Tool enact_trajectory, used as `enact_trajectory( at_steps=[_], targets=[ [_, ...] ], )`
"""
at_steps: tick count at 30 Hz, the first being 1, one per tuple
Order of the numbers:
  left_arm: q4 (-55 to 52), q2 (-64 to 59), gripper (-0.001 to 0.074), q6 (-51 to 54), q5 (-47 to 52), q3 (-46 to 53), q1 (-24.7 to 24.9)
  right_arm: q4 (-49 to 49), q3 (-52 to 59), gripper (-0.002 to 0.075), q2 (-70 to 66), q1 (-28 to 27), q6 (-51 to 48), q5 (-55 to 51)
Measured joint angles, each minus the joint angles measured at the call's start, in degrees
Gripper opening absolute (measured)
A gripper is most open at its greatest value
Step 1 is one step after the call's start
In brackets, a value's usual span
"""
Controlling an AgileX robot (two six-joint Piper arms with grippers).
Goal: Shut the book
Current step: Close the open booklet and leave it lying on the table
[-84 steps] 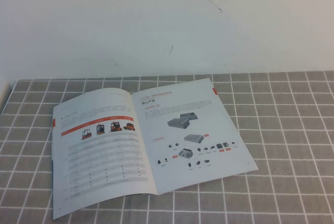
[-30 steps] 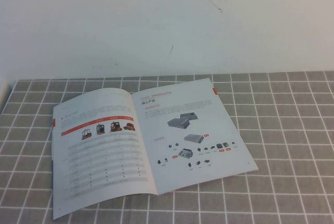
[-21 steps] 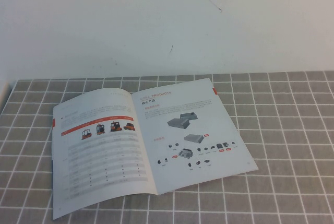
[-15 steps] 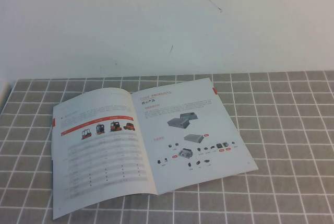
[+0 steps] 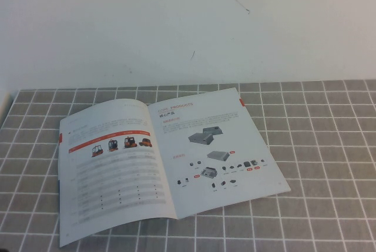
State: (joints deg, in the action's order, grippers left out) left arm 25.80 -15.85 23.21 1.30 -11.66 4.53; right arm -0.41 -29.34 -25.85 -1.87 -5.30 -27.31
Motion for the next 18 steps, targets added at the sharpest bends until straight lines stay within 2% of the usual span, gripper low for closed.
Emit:
enact_trajectory(
  at_steps=[4, 10, 14, 18],
  targets=[
    [3.9, -9.1, -0.0003, 0.1, 1.0, -3.6, 0.0, 9.6, -7.8, -0.0001, -12.1, 0.0, -9.1, -1.2],
    [10.5, -23.4, -0.0003, 0.1, 3.1, -12.8, 0.0, 26.7, -19.7, -0.0001, -31.3, 0.0, -30.6, -6.7],
    [13.3, -32.6, -0.0003, 0.1, 4.5, -18.9, 0.0, 37.9, -24.7, -0.0001, -44.4, 0.4, -45.5, -4.7],
    [16.8, -39.3, -0.0003, 0.2, 6.3, -23.8, 0.0, 43.5, -28.8, -0.0001, -55.5, 3.2, -54.0, -3.4]
  ],
)
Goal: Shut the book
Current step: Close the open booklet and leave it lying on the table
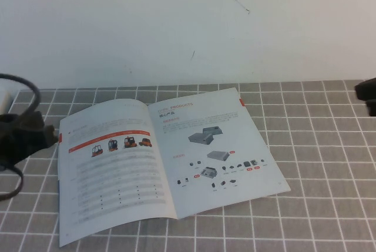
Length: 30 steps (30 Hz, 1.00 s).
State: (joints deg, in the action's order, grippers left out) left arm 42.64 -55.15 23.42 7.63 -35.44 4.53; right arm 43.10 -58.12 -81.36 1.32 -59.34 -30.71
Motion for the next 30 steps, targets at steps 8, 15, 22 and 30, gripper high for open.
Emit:
enact_trajectory(
  at_steps=[8, 15, 22, 30],
  targets=[
    [0.7, -13.6, -0.0003, 3.8, 8.0, -6.3, 0.0, 2.0, -9.3, -0.0001, -17.6, 12.3, -2.5, 1.5],
    [0.7, -24.0, -0.0003, 5.6, 6.5, -6.7, 0.0, 2.3, -14.9, -0.0001, -30.6, 18.3, -2.6, 4.0],
    [-0.2, -30.5, -0.0003, 5.7, 4.7, -6.8, 0.0, 2.4, -16.4, -0.0001, -39.1, 19.0, -2.6, 6.1],
    [-0.5, -34.1, -0.0003, 5.7, 1.4, -6.8, -2.4, 3.6, -17.3, -0.0001, -40.7, 19.0, -1.9, 5.7]
  ],
)
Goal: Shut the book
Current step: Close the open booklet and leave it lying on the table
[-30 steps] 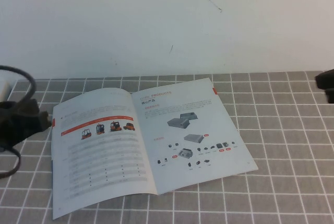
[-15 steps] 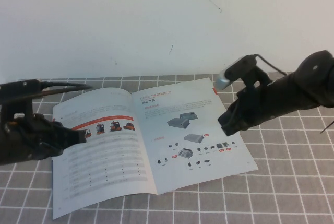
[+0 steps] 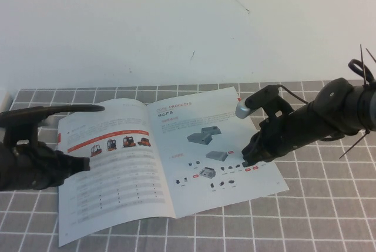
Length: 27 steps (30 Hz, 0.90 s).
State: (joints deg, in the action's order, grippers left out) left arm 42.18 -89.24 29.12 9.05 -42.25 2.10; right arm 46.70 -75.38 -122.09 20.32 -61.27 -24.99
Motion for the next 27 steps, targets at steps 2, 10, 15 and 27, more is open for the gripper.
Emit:
enact_trajectory(
  at_steps=[2, 10, 15, 27],
  targets=[
    [0.0, -0.5, -0.0003, 0.2, 0.0, 0.0, -1.4, 0.1, -0.1, -0.0001, -0.1, 0.0, 0.1, 0.0],
    [3.5, -6.1, -0.0003, -0.6, -4.2, -0.4, -4.5, 0.2, -0.1, -0.0001, -0.2, 0.0, 0.2, -0.3],
    [4.1, -10.5, -0.0003, -1.2, -5.8, -0.6, -4.5, 0.2, -0.2, -0.0001, -0.3, 0.0, 0.2, -0.6],
    [6.3, -12.1, -0.0003, -1.2, -6.7, -1.5, -3.0, 1.3, -0.3, -0.0001, -0.5, -0.3, 0.2, -1.1]
  ],
)
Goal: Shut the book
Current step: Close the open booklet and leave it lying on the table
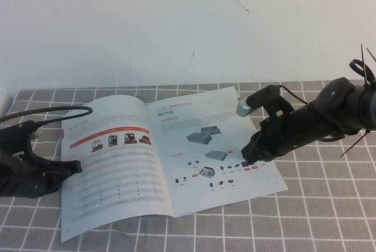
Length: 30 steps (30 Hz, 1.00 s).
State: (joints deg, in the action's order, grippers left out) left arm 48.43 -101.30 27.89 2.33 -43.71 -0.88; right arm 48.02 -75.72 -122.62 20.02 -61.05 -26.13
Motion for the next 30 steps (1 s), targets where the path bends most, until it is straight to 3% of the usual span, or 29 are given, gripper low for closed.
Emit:
enact_trajectory(
  at_steps=[12, 20, 30],
  targets=[
    [3.2, 0.0, -0.0003, 0.1, 3.0, -4.1, 7.2, 0.0, -0.2, -0.0001, 0.0, -0.1, 0.0, -0.4],
    [4.5, -0.1, -0.0003, 0.4, 7.9, -12.0, 11.9, 0.0, -0.2, -0.0001, 0.0, -0.1, 0.0, -0.6],
    [10.4, -0.1, -0.0003, 2.4, 19.1, -23.7, 13.1, 0.0, -0.2, -0.0001, 0.0, -0.1, 0.0, -0.4]
  ],
)
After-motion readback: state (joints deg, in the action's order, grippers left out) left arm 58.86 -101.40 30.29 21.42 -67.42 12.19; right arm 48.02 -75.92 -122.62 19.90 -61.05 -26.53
